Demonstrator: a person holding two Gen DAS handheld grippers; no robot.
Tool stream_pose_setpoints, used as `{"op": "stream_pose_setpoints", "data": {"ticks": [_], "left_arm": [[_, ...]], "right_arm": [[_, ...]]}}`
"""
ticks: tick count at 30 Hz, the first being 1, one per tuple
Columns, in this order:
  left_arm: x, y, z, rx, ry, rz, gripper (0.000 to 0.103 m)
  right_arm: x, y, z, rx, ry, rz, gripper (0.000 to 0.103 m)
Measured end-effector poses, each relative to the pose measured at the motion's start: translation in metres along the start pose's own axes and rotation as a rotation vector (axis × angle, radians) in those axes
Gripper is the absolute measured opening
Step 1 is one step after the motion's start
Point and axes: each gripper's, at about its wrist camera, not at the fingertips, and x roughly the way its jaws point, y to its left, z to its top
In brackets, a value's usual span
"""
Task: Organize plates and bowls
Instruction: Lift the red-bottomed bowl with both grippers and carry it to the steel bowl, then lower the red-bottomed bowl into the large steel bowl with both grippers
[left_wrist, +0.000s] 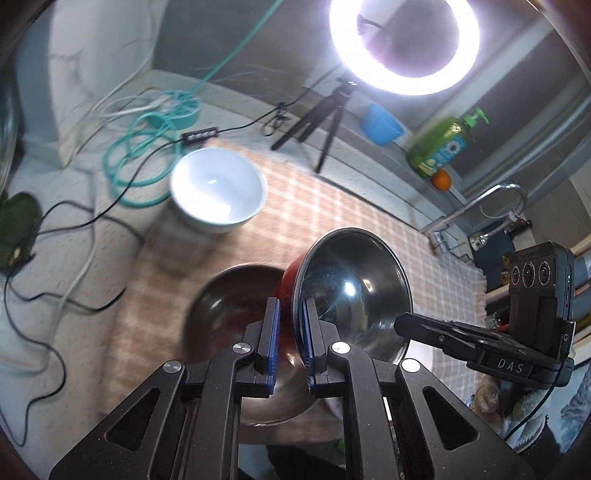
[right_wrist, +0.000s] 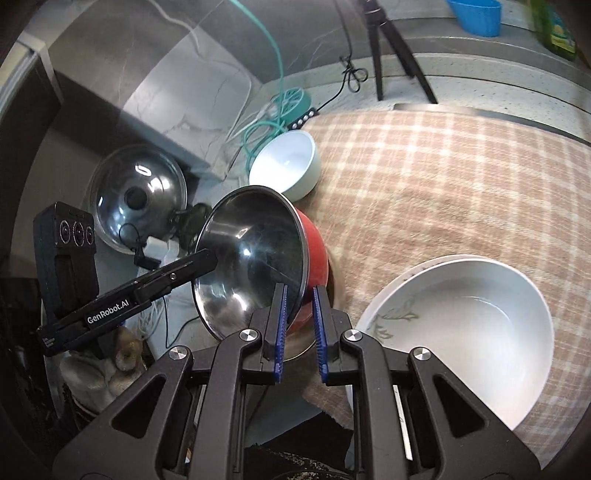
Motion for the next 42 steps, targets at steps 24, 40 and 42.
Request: {"op": "stream_pose_setpoints", "data": {"ticks": [24, 40, 42], "left_arm": [[0.030, 0.035, -0.026, 0.044, 0.106, 0.143, 0.010], [0.040, 0.030, -0.024, 0.092, 0.136, 0.183, 0.010], [0.040, 0.030, -0.025, 0.097, 0.134, 0.189, 0.010]], "right_arm": [[0.075, 0.020, -0.014, -0.116, 0.154, -0.166, 0.014], [0.078, 0.021, -0.013, -0.135, 0.158, -0.189, 0.017], [0.078, 0.022, -0.014, -0.140, 0.158, -0.194, 0.017]]}}
